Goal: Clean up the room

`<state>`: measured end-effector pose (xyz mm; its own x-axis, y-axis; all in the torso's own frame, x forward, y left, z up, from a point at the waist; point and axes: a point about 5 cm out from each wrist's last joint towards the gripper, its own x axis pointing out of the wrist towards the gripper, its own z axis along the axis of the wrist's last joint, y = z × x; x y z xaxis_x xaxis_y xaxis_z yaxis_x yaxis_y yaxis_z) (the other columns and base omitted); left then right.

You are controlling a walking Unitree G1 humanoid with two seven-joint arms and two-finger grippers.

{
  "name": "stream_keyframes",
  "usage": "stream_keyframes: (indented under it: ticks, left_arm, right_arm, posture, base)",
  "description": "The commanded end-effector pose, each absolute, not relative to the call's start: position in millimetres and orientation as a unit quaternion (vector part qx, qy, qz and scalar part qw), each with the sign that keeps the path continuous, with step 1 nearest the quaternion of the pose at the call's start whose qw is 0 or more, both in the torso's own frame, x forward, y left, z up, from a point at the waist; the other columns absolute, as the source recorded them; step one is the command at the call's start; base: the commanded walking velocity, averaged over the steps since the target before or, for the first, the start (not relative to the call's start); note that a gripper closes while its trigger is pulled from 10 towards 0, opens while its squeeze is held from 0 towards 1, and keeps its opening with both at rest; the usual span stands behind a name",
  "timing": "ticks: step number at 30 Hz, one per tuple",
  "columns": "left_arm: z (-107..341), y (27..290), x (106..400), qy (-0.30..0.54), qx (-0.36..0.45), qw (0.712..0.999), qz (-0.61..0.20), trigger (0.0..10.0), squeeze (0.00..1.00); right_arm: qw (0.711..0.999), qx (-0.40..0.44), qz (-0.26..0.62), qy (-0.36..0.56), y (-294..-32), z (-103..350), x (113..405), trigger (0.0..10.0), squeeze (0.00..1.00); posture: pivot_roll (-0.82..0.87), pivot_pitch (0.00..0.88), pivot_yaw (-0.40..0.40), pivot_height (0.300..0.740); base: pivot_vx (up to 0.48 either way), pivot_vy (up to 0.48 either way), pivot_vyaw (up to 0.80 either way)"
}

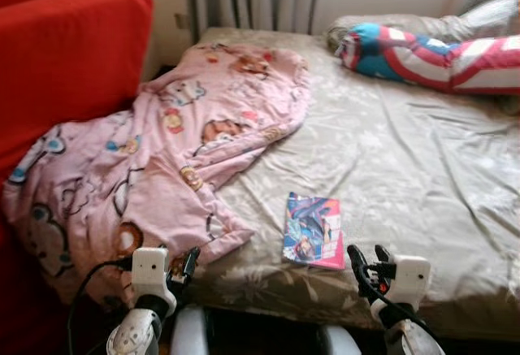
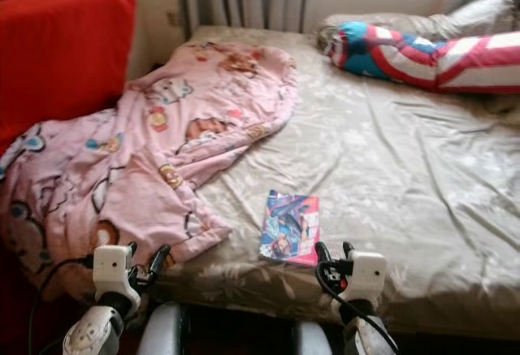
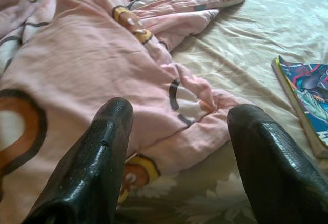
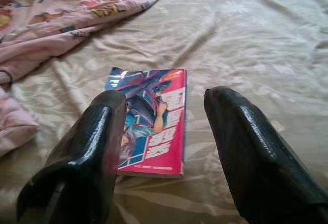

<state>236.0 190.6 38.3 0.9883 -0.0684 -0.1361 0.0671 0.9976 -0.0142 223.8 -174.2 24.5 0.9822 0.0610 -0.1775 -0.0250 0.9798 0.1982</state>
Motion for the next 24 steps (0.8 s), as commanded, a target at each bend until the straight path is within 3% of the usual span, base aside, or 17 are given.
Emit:
stream_keyframes:
  ticks: [1, 6, 11, 24]
  left_arm:
    - [38.9, 187.6, 236.9, 0.071, -0.003, 0.997, -0.042, 10.0, 0.00]
    - [39.1, 186.9, 237.7, 0.072, -0.005, 0.996, -0.045, 10.0, 0.00]
    - [39.1, 186.2, 238.5, 0.072, -0.005, 0.996, -0.047, 10.0, 0.00]
    - [39.9, 184.8, 240.4, 0.070, -0.005, 0.996, -0.050, 10.0, 0.00]
  right_arm:
    - [0.991, 0.101, 0.023, 0.086, -174.4, 26.9, 225.8, 10.0, 0.00]
    - [0.992, 0.090, 0.034, 0.083, -172.2, 28.3, 226.3, 10.0, 0.00]
    - [0.992, 0.094, 0.039, 0.080, -170.5, 29.4, 226.4, 10.0, 0.00]
    - [0.991, 0.101, 0.039, 0.083, -170.0, 29.3, 230.2, 10.0, 0.00]
  posture:
    - [-0.07, 0.084, -0.032, 0.610]
    - [-0.07, 0.088, -0.032, 0.610]
    - [-0.07, 0.089, -0.031, 0.610]
    - [-0.07, 0.084, -0.031, 0.610]
  base:
    - [0.000, 0.000, 0.00]
    - [0.000, 0.000, 0.00]
    - [0.201, 0.000, 0.72]
    - [0.279, 0.000, 0.00]
